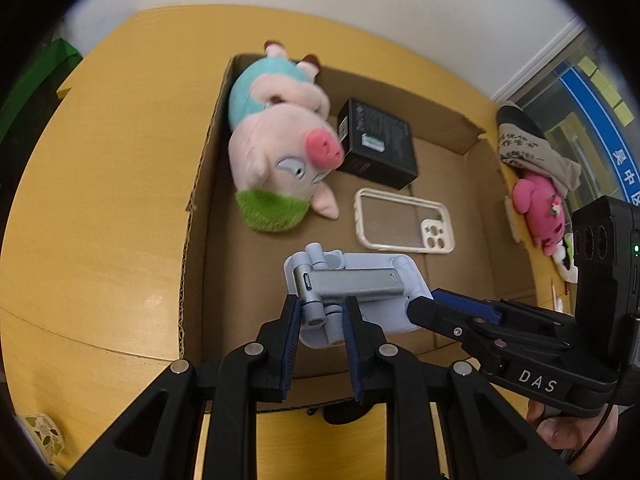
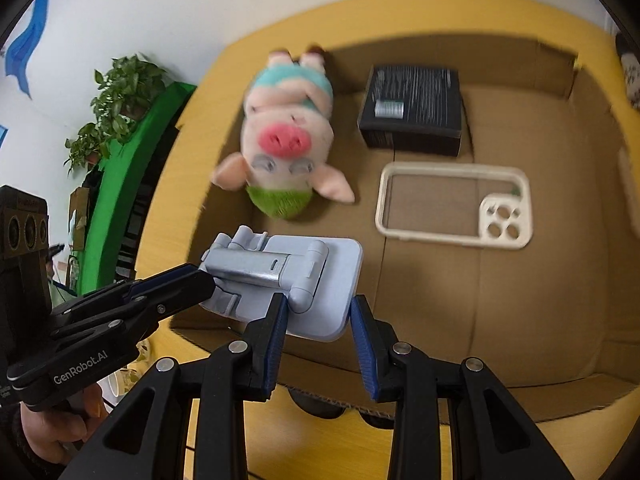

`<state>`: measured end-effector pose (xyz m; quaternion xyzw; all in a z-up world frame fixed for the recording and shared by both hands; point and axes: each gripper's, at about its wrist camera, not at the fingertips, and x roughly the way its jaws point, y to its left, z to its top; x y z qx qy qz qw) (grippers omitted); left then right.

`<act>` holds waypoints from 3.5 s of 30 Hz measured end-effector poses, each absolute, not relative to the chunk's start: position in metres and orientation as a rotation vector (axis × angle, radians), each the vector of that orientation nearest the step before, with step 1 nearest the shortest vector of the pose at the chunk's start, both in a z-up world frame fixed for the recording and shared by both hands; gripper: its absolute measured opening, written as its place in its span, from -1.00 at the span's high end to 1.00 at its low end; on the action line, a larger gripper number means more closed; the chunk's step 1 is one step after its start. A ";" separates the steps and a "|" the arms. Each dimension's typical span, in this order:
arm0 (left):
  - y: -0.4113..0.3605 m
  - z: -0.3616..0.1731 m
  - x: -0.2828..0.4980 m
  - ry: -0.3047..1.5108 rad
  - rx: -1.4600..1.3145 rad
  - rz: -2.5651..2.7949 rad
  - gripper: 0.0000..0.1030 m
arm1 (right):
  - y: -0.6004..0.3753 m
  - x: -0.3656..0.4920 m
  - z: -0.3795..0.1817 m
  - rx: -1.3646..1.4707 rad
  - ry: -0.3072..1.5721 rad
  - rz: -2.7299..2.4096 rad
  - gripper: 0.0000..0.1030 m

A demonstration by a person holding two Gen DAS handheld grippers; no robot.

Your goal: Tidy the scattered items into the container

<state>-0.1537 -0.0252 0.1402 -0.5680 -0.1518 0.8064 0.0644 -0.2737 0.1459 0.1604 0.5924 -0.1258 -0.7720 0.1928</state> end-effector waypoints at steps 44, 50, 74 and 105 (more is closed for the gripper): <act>0.020 0.281 -0.095 -0.252 -1.456 2.831 -0.54 | 0.175 -0.227 0.312 1.576 0.100 -2.513 -0.99; 0.031 0.299 -0.079 -0.249 -1.409 2.851 -0.54 | 0.180 -0.200 0.343 1.520 0.114 -2.552 -0.99; 0.045 0.314 -0.052 -0.265 -1.383 2.846 -0.54 | 0.200 -0.164 0.370 1.463 0.096 -2.606 -0.99; -0.013 0.123 -0.051 -0.635 -1.750 2.382 -0.54 | 0.216 -0.164 0.104 1.838 -0.175 -1.992 -0.99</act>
